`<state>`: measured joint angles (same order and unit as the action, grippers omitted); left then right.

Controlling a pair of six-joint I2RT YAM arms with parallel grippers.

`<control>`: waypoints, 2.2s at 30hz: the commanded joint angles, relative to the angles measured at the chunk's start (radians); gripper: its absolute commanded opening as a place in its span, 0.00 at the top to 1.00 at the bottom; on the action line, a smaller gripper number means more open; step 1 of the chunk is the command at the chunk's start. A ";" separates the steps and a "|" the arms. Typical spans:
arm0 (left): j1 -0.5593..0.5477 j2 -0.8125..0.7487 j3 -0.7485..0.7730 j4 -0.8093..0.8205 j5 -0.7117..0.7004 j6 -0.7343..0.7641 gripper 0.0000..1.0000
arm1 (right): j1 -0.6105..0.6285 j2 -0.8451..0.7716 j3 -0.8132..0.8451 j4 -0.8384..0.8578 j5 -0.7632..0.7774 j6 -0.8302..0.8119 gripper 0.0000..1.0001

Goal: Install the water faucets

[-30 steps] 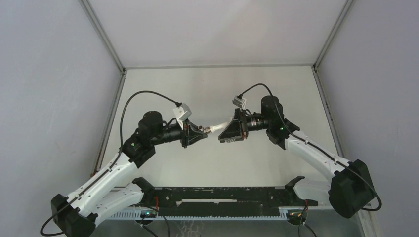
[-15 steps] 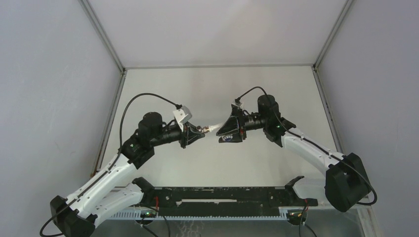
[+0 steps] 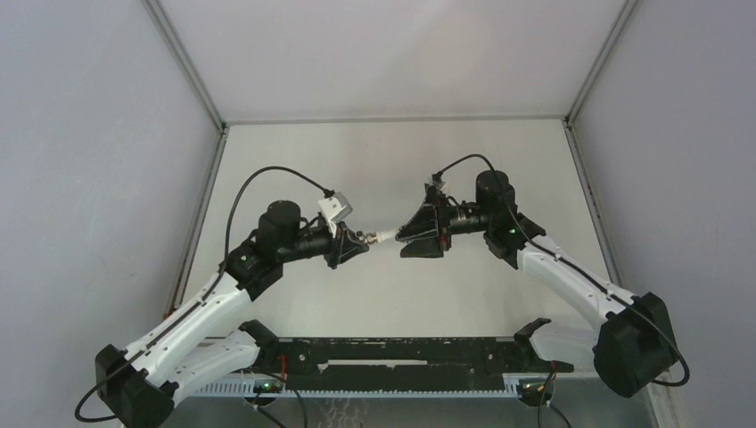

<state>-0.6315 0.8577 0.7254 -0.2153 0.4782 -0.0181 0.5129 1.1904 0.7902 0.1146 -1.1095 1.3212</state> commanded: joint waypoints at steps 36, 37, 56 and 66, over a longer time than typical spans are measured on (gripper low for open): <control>0.077 0.147 0.240 -0.056 0.584 -0.304 1.00 | 0.103 -0.362 -0.005 -0.186 0.480 -0.888 0.32; 0.076 0.142 0.238 -0.061 0.571 -0.295 1.00 | 0.102 -0.352 -0.003 -0.177 0.481 -0.857 0.46; 0.061 -0.014 0.108 -0.047 0.155 -0.104 1.00 | -0.138 -0.114 0.040 -0.386 0.163 -0.393 0.15; 0.140 0.069 0.246 -0.136 0.473 -0.289 1.00 | -0.050 -0.568 -0.094 -0.215 0.551 -0.924 0.15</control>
<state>-0.5056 0.8917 0.8619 -0.3775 0.7471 -0.2024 0.4103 0.7834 0.7879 -0.2996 -0.6876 0.6491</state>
